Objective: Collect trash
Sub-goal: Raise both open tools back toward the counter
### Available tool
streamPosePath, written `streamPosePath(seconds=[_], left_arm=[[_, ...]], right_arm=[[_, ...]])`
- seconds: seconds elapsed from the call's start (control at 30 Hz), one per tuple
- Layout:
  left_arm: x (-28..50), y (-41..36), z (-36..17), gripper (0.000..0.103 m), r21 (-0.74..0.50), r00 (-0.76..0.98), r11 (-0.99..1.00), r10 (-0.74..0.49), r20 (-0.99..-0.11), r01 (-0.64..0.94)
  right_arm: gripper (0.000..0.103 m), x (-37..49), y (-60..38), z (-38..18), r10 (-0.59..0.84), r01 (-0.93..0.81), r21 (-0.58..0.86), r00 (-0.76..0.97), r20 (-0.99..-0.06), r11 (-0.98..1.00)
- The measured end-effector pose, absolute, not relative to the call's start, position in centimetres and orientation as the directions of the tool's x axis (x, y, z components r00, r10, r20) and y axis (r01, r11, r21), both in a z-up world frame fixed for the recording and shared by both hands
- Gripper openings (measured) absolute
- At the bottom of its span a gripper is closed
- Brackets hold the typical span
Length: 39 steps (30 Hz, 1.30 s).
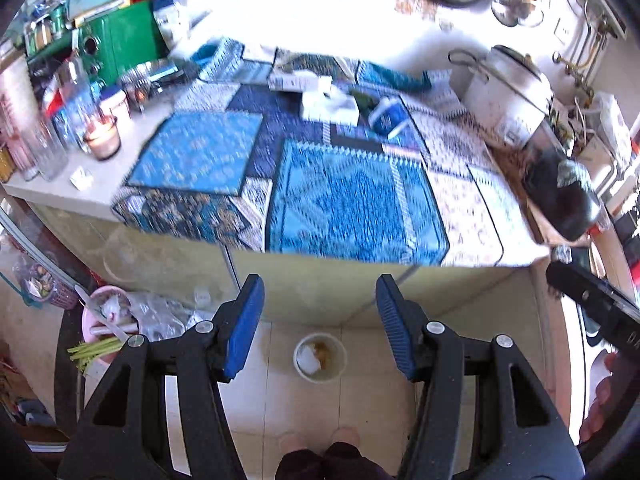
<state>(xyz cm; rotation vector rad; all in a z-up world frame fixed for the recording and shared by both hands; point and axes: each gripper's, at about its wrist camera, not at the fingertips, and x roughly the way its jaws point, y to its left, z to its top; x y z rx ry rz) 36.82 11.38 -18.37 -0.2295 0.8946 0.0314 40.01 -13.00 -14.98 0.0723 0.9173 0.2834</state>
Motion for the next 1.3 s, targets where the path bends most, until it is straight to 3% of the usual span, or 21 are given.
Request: streamPosePath(seconds=[0.5,0.67,1.07,1.3], left_arm=[[47.9,12.5,-13.6,0.057,-0.165,0.675,0.962,0.028,-0.737,-0.219],[53.2,11.7,-12.9,0.057,-0.181,0.668,0.941,0.061,-0.742,-0.286],[63.3,12.1,-16.1,0.057,-0.154,0.592,0.924,0.091,-0.801,-0.351],[68.9,14.7,-19.5,0.057,-0.133,0.529,0.947,0.044,-0.847,-0.293]], right_arm=[[0.073,50.3,-14.6,-10.1,0.326,-0.313,0.152,0.635,-0.7,0.937],[0.073,55.8,-15.7,-9.7,0.365,-0.373,0.158,0.592,-0.718,0.914],[0.073,66.0,-13.2,-14.8,0.386,-0.468,0.154,0.453,-0.804,0.87],[0.073,70.8,-9.9,-19.6,0.325,-0.414,0.159,0.371,-0.87,0.897]])
